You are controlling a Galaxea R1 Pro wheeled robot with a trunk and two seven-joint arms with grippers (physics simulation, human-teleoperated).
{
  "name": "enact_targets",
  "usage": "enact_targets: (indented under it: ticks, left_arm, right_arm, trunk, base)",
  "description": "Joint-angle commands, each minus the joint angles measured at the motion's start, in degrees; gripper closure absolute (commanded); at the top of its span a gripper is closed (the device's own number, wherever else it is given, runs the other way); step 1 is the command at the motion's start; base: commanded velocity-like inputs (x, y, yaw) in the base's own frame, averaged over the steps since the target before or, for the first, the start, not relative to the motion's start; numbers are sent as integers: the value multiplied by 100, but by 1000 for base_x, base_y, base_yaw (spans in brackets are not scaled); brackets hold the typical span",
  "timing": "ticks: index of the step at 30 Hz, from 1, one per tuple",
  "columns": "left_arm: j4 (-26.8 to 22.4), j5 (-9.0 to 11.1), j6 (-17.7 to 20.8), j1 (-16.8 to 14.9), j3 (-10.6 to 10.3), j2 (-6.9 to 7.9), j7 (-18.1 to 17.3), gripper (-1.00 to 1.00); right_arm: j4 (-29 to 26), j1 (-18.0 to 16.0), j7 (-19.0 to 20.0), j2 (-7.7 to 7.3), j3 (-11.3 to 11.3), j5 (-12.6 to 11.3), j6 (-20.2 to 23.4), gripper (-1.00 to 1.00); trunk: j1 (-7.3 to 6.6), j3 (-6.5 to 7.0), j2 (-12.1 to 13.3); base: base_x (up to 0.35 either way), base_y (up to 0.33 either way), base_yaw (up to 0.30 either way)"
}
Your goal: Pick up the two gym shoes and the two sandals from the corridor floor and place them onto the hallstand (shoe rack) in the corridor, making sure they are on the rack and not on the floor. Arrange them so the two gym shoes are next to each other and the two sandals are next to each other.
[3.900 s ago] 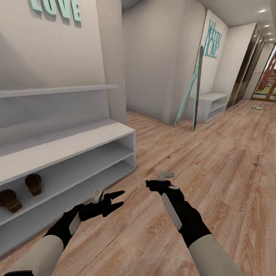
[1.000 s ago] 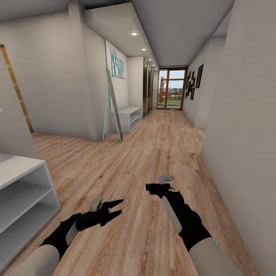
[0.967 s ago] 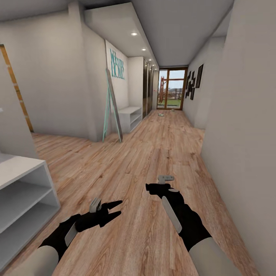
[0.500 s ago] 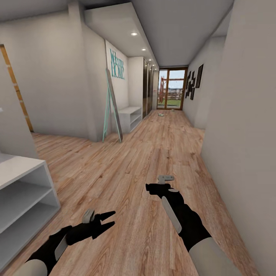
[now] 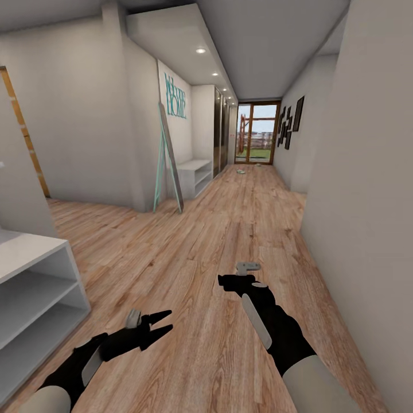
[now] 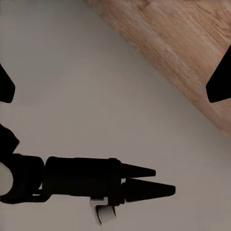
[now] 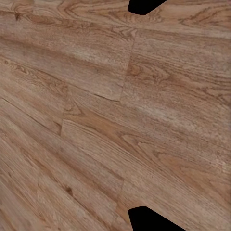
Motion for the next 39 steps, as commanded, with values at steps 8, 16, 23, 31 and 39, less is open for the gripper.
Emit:
enact_targets:
  ticks: [8,16,23,31,39]
  left_arm:
    - [-242,-8,280,-11,-25,-394,6676,-100]
    - [-413,-18,363,-12,-45,-459,6980,-100]
    - [-458,-18,356,-12,-63,-440,6990,-100]
    - [-454,-18,187,-4,-67,-365,6973,-100]
    - [-445,-18,45,-4,-73,-294,6958,-100]
  right_arm:
    - [-10,-4,-55,-2,7,-77,16,-100]
    - [-15,-4,-63,-2,-12,-111,16,-100]
    - [-15,-4,-63,-2,-14,-109,16,-100]
    - [-25,-2,-60,-2,-6,-90,16,-100]
    - [-24,-4,-55,-2,2,-95,16,-100]
  trunk:
    - [-1,-6,-3]
    - [-1,-6,-3]
    - [-1,-6,-3]
    - [-1,-6,-3]
    - [-1,-6,-3]
  base:
    - [0,0,0]
    - [0,0,0]
    - [0,0,0]
    - [152,0,0]
    - [323,0,-17]
